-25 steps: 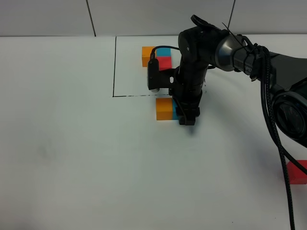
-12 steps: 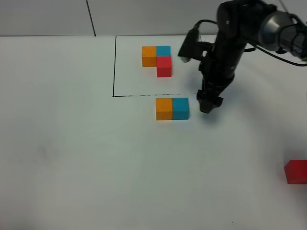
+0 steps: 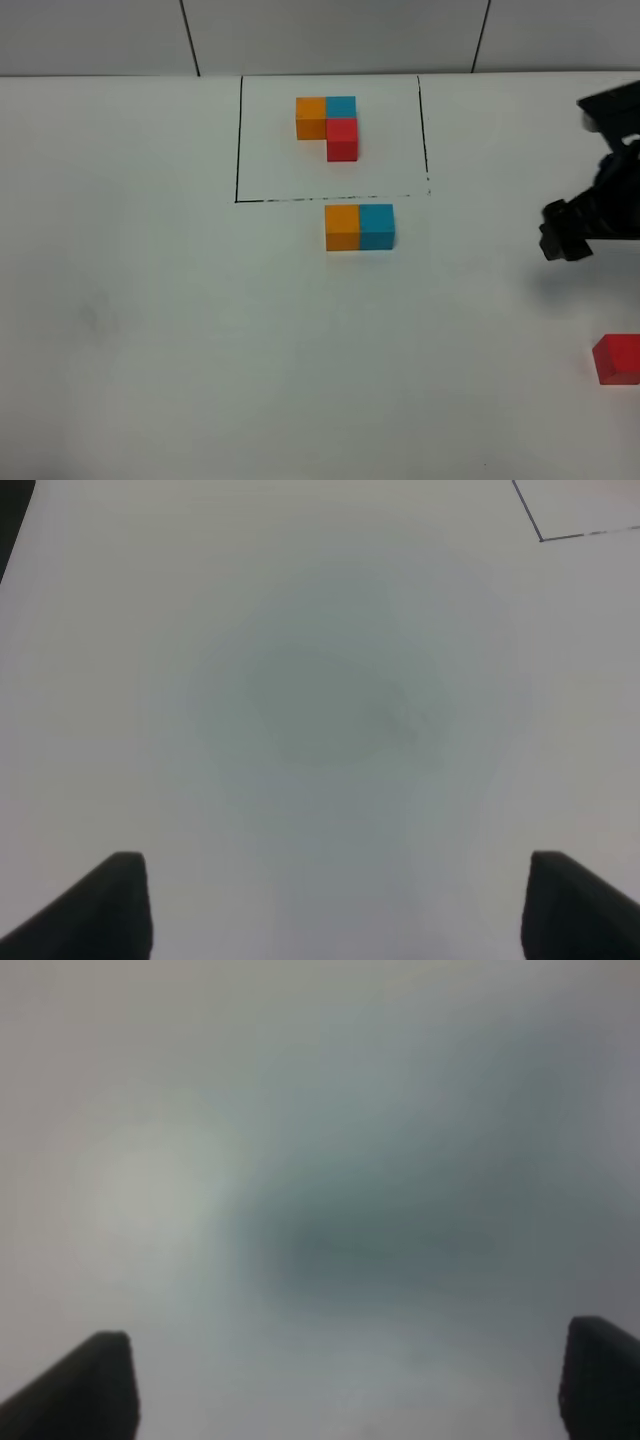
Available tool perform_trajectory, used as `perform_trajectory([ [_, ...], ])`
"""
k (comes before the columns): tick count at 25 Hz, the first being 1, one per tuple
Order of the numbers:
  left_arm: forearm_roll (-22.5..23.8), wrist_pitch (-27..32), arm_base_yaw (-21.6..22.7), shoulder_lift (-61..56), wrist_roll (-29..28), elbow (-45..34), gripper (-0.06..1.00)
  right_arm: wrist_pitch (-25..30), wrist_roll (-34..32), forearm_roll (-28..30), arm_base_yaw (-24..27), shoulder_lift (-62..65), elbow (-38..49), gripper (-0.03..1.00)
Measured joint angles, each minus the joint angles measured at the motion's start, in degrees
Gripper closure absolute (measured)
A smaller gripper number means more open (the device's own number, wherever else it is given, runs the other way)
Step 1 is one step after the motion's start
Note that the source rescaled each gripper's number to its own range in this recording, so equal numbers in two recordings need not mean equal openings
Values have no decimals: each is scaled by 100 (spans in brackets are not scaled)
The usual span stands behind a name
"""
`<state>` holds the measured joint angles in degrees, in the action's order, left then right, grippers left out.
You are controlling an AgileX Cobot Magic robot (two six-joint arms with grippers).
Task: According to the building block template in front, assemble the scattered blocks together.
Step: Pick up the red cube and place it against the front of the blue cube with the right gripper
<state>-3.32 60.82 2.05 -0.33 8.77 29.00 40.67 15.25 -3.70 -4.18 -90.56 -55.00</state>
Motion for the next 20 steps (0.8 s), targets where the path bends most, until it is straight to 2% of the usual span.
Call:
perform_trajectory([
  [3, 0, 0, 0, 0, 0, 0, 4, -98, -518, 0, 271, 677, 780, 24],
  [8, 0, 0, 0, 0, 0, 0, 4, -92, -880, -6, 578, 1251, 1577, 24],
  [13, 0, 0, 0, 0, 0, 0, 4, -225, -953, -80, 590, 1284, 1943, 24],
  [20, 0, 0, 0, 0, 0, 0, 4, -421, -958, -133, 590, 831, 2031, 24],
])
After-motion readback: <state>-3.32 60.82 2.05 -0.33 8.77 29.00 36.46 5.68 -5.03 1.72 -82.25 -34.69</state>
